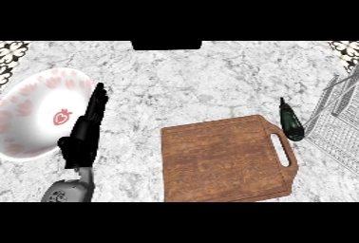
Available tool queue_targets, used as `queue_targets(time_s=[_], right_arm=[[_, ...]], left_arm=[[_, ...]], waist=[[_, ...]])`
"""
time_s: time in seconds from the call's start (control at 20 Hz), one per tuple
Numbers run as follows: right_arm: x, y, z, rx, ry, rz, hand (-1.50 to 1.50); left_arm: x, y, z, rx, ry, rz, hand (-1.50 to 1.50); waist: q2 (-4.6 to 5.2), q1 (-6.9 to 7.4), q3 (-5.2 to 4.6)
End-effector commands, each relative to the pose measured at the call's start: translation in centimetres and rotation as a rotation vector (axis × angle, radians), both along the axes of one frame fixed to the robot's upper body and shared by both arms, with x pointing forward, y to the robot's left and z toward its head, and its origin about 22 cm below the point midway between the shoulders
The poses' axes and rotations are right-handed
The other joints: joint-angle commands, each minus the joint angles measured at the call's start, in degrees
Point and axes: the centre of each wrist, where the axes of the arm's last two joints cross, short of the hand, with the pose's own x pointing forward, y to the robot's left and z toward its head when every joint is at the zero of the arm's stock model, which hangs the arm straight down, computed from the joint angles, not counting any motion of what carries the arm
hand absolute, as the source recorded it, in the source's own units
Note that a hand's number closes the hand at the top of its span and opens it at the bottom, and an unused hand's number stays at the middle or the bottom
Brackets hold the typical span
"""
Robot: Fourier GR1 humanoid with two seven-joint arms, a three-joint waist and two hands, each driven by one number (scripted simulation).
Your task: Pick the pear from the cutting board and place it in the tiered basket
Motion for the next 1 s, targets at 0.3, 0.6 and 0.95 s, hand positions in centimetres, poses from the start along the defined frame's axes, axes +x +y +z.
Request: queue_targets(time_s=[0.3, 0.6, 0.95], right_arm=[[2.6, 1.2, 3.5, 0.273, 0.172, 0.118, 1.50], [5.1, 2.9, 3.2, 0.270, 0.124, 0.061, 1.50], [8.4, 3.9, 1.8, 0.223, 0.069, 0.031, 1.50]], left_arm=[[0.0, 1.3, 1.1, 0.005, -0.018, -0.019, 0.00], [0.1, -2.1, -0.1, 0.009, -0.026, -0.034, 0.00], [0.2, -0.8, 0.2, -0.006, -0.033, -0.045, 0.00]], waist=[[0.25, 1.77, 0.07], [0.37, 1.89, 0.13], [0.43, 2.39, 0.14]])
